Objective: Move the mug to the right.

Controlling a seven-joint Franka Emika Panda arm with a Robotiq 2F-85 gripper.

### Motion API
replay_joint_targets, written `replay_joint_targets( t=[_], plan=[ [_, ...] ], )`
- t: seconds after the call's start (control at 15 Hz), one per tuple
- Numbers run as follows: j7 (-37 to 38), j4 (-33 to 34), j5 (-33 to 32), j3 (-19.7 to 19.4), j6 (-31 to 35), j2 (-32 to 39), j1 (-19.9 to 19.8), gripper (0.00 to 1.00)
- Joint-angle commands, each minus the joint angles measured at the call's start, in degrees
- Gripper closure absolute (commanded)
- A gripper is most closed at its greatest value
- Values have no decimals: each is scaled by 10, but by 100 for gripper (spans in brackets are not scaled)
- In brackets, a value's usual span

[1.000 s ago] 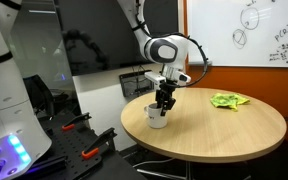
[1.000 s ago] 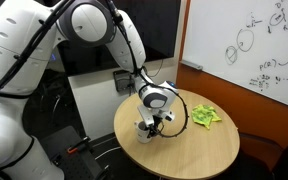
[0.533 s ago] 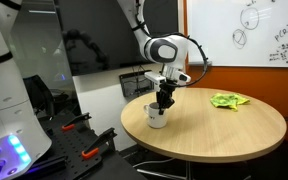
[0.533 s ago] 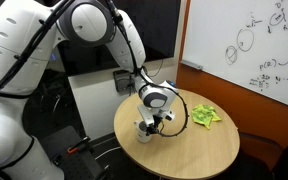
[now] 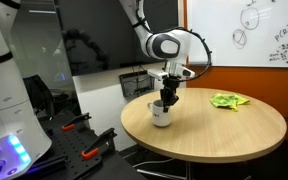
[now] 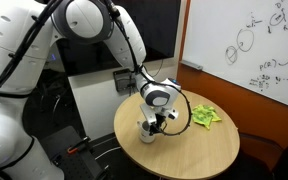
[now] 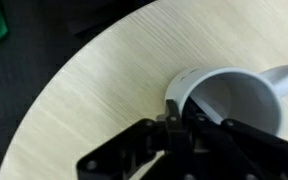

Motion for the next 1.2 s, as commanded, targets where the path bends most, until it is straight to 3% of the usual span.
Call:
replay_joint_targets(
  t=[0.0, 0.33, 0.67, 1.13],
  plan=[
    [50, 3, -18, -28, -19, -29, 4, 98],
    [104, 82, -49, -73, -63, 2, -7, 98],
    [102, 181, -32, -62, -130, 58, -35, 98],
    [131, 254, -31, -63, -129, 137, -36, 98]
  ],
)
